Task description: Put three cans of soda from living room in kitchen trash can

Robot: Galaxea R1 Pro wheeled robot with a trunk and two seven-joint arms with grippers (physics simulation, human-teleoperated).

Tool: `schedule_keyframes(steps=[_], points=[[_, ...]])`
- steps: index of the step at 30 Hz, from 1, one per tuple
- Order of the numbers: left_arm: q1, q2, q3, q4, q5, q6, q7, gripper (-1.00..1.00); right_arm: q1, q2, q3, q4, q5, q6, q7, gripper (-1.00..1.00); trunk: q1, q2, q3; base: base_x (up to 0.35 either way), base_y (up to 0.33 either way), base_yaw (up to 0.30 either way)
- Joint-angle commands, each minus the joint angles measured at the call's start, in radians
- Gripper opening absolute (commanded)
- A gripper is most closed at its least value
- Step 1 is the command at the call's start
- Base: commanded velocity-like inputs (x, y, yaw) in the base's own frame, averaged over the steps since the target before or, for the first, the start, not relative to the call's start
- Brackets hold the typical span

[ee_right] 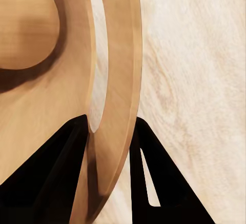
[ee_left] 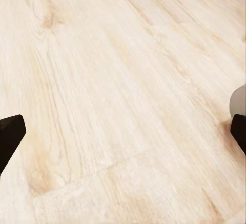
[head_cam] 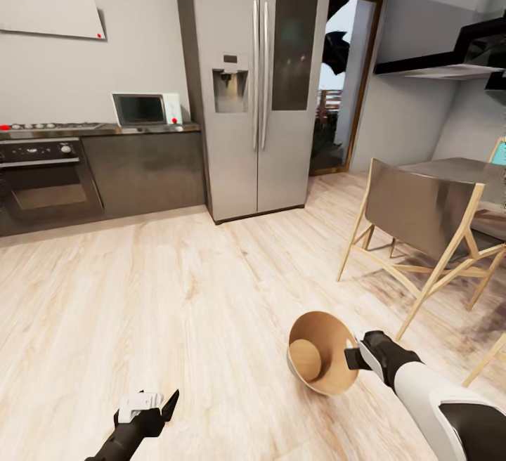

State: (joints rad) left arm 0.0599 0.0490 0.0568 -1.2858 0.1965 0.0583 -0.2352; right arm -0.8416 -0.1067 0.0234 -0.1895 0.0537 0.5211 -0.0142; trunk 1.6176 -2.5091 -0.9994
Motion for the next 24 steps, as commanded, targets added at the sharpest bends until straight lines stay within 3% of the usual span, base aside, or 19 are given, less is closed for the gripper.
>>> schedule_keyframes(steps=[1, 24], points=[[0.0, 0.0, 0.0, 0.0, 0.0, 0.0, 0.0, 1.0, 0.002, 0.0, -0.008, -0.001, -0.007, -0.005, 0.004, -1.0, 0.0, 0.0, 0.004, 0.0, 0.0, 0.0], [0.0, -0.001, 0.0, 0.006, -0.001, 0.0, 0.001, 1.0, 0.015, -0.002, -0.01, -0.004, -0.008, -0.03, 0.008, -1.0, -0.011, 0.006, 0.093, 0.0, 0.0, 0.0]])
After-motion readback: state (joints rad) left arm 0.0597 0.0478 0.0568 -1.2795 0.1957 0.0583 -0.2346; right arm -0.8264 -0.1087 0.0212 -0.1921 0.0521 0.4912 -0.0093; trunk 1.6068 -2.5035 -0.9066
